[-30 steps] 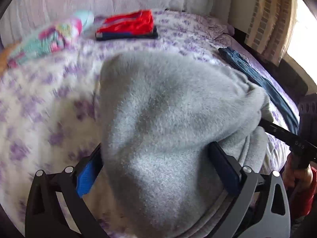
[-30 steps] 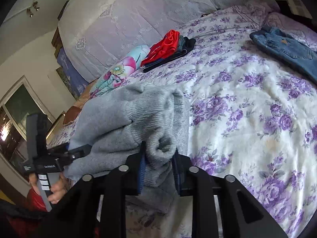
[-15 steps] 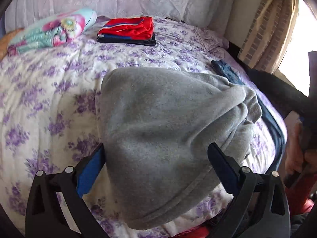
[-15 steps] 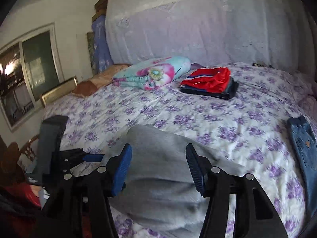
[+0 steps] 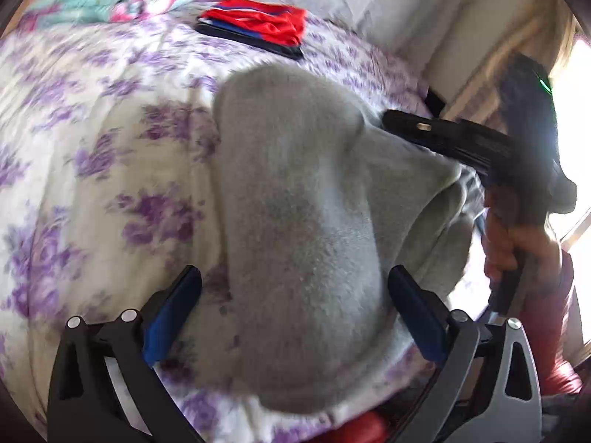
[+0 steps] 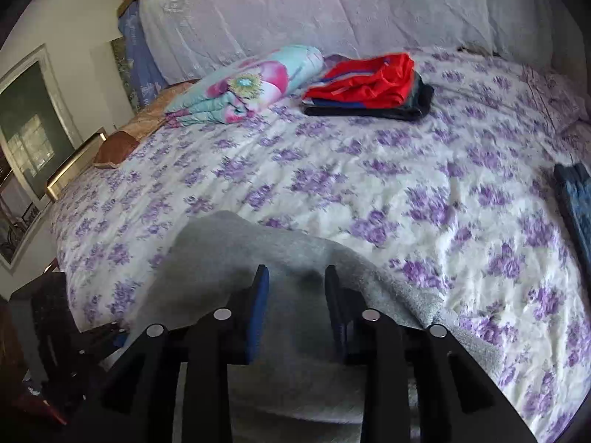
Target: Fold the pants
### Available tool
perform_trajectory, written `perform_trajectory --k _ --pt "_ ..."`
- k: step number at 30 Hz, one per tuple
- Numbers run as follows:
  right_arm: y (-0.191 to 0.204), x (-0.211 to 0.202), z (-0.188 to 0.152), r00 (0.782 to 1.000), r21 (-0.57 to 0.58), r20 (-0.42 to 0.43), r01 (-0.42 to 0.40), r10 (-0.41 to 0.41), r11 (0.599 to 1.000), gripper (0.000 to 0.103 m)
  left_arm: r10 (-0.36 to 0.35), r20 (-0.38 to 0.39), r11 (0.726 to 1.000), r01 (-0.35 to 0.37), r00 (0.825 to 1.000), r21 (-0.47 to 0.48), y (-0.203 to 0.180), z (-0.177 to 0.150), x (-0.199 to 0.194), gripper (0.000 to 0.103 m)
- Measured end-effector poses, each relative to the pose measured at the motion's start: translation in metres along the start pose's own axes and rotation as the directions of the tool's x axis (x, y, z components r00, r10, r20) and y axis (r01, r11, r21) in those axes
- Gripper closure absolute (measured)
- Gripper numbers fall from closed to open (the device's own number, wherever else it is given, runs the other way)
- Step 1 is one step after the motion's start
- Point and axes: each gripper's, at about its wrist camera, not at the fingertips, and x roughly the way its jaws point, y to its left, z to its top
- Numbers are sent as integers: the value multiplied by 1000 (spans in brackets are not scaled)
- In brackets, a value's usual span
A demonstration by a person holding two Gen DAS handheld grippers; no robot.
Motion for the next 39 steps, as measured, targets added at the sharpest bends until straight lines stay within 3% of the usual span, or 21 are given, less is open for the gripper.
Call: perform_trajectory --k 2,4,8,10,12,16,20,22,24,25,26,28,29,31,33,36,37,38,39 --pt "29 -12 14 999 -90 17 -30 32 995 61 67 65 998 -66 996 -8 2 3 -14 4" --pt "50 -1 27 996 -129 -30 -82 79 988 61 90 78 996 -90 993 -7 2 5 -19 4" --pt "85 68 34 971 -188 -230 -115 70 976 61 96 -30 994 -97 995 -42 12 1 7 4" --pt "86 116 24 941 -186 -336 -99 32 978 61 147 4 989 -147 989 16 3 -5 7 4" --pt "81 132 25 935 -131 -348 -119 67 984 62 183 15 982 -183 983 36 -2 -9 10 5" --pt "65 102 50 939 18 -282 -202 199 979 62 161 14 986 -161 987 40 2 -9 8 4" --pt "68 81 75 966 -62 -235 -127 109 990 57 164 28 985 -165 986 45 2 -12 6 4" --pt "73 101 73 946 -117 -318 -111 69 987 57 162 30 985 -164 986 48 1 -17 3 4" --pt "81 129 63 931 -229 -361 -44 -43 972 58 161 30 985 -163 986 54 0 -19 2 4" --pt "81 145 53 926 -280 -366 -14 -93 960 50 162 30 985 -163 986 56 -1 -19 2 4" --pt "77 160 46 922 -288 -370 6 -117 958 36 163 30 985 -165 986 56 -2 -19 4 4" --pt "59 172 46 918 -172 -394 -17 -53 985 35 166 30 984 -167 986 59 -1 -18 4 4" --pt "53 165 50 927 -134 -375 -37 -16 990 36 159 31 985 -160 987 62 0 -19 4 4" --pt "46 124 56 971 -101 -236 -57 31 993 35 145 29 987 -146 989 71 1 -20 2 4" --pt "43 69 47 993 -81 -106 -55 46 995 34 140 32 987 -142 990 80 2 -20 2 4" --pt "44 -16 1 996 -107 83 -22 31 994 20 136 38 987 -138 990 78 2 -21 2 4" --pt "43 -32 -14 993 -118 118 -8 22 993 7 136 40 987 -139 990 78 2 -21 2 4" --pt "43 -45 -34 989 -129 147 24 -5 991 3 135 42 987 -138 990 78 3 -21 1 4" --pt "37 -49 -62 984 -140 152 114 -92 984 4 134 44 988 -137 990 77 3 -22 1 4"
